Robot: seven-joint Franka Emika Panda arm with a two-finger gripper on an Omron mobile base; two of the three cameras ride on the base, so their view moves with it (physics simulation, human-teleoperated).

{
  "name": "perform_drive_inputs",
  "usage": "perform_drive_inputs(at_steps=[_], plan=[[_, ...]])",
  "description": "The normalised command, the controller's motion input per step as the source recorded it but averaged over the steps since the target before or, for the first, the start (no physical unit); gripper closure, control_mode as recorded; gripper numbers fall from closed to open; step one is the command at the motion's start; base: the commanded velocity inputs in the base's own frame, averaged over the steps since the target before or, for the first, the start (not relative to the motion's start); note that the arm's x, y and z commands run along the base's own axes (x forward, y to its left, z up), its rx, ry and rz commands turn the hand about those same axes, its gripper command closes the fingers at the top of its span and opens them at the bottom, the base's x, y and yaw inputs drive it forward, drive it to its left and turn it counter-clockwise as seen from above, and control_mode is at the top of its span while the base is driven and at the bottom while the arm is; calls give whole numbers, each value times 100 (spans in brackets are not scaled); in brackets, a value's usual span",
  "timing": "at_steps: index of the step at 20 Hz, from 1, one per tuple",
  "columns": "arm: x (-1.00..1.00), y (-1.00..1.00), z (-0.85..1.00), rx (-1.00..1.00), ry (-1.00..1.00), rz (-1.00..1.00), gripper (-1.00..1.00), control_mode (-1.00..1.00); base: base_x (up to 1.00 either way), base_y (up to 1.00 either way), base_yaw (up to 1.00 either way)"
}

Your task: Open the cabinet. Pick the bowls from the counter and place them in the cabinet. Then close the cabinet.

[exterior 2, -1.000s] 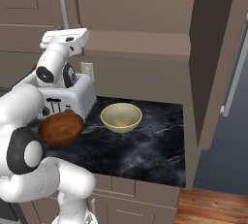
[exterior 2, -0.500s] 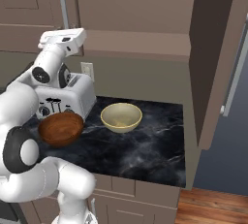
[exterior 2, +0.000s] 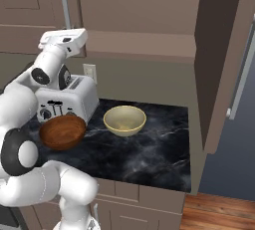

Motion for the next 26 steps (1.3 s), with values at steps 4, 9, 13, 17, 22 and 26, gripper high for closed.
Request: perform_drive_inputs(at_steps=[4,9,13,17,22,26], plan=[[-56,-5,23,1,-9,5,100,-100,0,0,0],[-100,44,25,4,0,20,100,-100,0,0,0],[-85,100,22,0,12,13,100,-100,0,0,0],[-83,100,19,0,18,11,100,-100,0,0,0],[-57,100,3,0,37,6,100,-100,0,0,0],[-68,100,3,-1,41,2,100,-100,0,0,0]])
